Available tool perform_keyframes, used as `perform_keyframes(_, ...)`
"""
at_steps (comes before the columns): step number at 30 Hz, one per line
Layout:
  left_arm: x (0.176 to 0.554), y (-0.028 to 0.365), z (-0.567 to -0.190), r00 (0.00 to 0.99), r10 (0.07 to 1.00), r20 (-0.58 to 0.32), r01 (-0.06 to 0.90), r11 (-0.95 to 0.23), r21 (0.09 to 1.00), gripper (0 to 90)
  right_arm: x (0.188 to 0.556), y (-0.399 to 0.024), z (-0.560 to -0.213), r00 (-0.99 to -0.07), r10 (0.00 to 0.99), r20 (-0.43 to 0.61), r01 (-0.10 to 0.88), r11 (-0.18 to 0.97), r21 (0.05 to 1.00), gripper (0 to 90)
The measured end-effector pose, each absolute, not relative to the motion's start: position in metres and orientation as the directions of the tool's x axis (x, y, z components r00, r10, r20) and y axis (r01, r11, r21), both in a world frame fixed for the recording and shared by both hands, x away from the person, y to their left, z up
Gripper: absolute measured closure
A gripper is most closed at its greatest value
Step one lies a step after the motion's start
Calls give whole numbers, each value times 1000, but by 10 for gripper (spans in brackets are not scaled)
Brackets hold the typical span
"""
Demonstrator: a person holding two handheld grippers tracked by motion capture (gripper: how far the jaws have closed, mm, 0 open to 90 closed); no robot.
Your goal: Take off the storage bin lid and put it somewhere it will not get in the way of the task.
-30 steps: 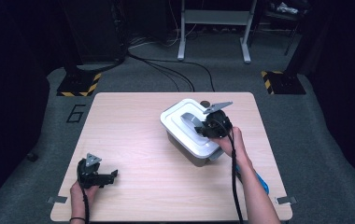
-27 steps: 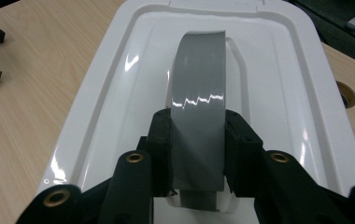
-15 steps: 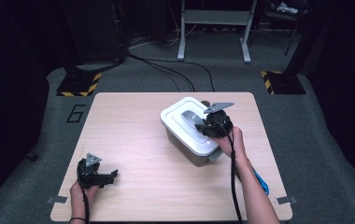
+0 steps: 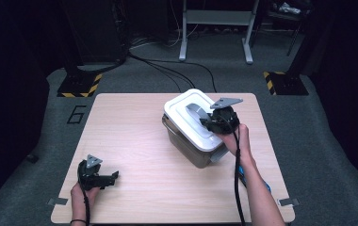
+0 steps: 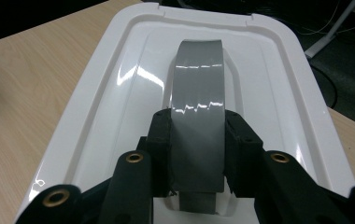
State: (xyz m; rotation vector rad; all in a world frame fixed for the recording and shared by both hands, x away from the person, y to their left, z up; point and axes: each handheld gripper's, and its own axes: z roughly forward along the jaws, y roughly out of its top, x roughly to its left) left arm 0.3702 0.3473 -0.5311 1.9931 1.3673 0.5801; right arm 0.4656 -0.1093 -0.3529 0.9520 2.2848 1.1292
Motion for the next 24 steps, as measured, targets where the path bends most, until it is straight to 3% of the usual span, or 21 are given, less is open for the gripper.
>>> perform_keyframes(24,370,347,-531,360,933,-1,649,-249,719,13,473,-140,-338,-607,790,-84,389,388,835,671)
